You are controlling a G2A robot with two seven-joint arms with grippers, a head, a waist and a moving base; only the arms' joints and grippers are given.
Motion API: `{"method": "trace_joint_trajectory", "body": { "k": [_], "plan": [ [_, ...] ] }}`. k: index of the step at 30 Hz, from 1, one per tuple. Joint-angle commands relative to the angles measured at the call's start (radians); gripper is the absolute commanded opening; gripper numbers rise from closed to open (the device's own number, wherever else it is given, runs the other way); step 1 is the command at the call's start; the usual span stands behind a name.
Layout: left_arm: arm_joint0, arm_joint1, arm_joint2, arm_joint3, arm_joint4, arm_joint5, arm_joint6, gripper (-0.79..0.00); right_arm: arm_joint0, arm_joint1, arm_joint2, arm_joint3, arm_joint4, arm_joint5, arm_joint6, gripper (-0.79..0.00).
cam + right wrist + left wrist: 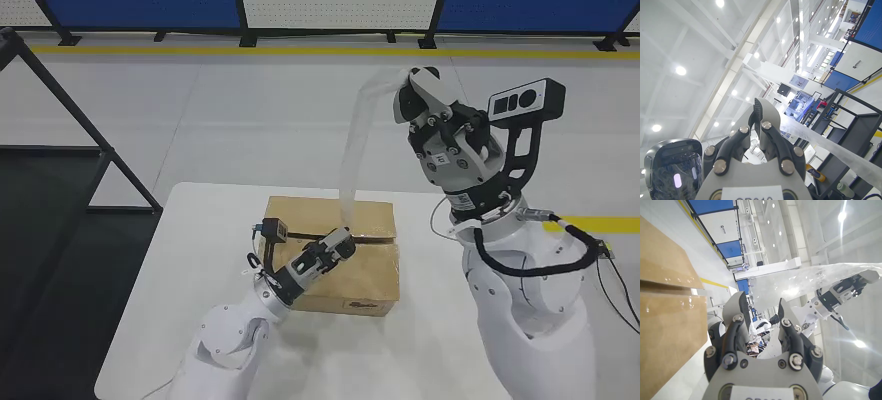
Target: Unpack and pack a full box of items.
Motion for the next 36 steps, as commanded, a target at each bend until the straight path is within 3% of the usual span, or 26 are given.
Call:
{"method": "trace_joint_trajectory", "body": {
  "k": [1,5,8,19,26,36],
  "plan": [
    [-0.003,0.001,0.001,0.003,-0.007,-0.004,0.01,-0.514,0.002,0.0,0.002,0.004,0.003,0.0,0.001,-0.785],
    [-0.008,0.002,0.002,0.004,-0.015,-0.007,0.023,-0.705,0.005,-0.001,0.005,0.012,0.007,0.001,0.004,-0.785],
    [-0.008,0.004,-0.001,-0.003,-0.015,-0.01,0.033,-0.785,0.008,-0.002,0.009,0.021,0.01,-0.001,0.007,-0.785],
    [0.01,0.021,-0.054,-0.074,0.017,0.02,0.071,-0.785,-0.014,0.002,0.057,0.053,0.051,-0.008,0.035,-0.785],
    [0.06,0.039,-0.13,-0.192,0.089,0.075,0.119,-0.785,-0.052,0.009,0.112,0.085,0.093,-0.006,0.08,-0.785],
    [0.14,0.065,-0.227,-0.333,0.19,0.072,0.103,-0.785,-0.113,0.023,0.165,0.131,0.074,0.096,0.085,-0.785]
  ]
}}
